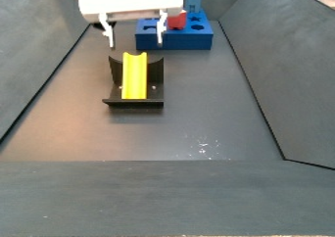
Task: Pick up the arch object. Move up. Place the arch object on the fixture. Regrasp the arch object. Move to above the board. Insert the arch object.
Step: Regrasp the arch object, then move to above the board.
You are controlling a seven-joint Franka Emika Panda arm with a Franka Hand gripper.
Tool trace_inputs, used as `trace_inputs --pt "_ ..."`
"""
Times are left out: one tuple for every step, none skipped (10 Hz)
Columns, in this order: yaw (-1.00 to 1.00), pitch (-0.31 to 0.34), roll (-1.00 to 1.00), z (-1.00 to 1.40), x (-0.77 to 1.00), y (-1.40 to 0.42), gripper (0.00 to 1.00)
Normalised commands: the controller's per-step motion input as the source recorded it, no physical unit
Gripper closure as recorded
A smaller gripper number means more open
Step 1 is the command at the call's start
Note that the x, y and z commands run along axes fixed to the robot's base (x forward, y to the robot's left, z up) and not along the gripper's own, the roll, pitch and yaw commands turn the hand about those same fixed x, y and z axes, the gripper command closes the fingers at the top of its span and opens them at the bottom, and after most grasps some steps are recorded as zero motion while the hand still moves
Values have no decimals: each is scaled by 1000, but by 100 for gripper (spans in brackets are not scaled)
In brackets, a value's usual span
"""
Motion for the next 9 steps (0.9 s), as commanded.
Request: trace_inputs --pt "-40 -26 67 -912 96 26 0" --pt "-35 -18 69 -811 92 21 0" --pt "-20 -1 69 -619 83 11 0" --pt "-6 8 69 -480 76 9 0" --pt "11 7 71 -342 72 5 0" --pt "27 11 62 -194 48 0 0" --pt "0 0 0 0 0 0 100" --pt "-199 202 -284 1000 146 192 100" --pt "-199 203 -286 1000 145 192 100"
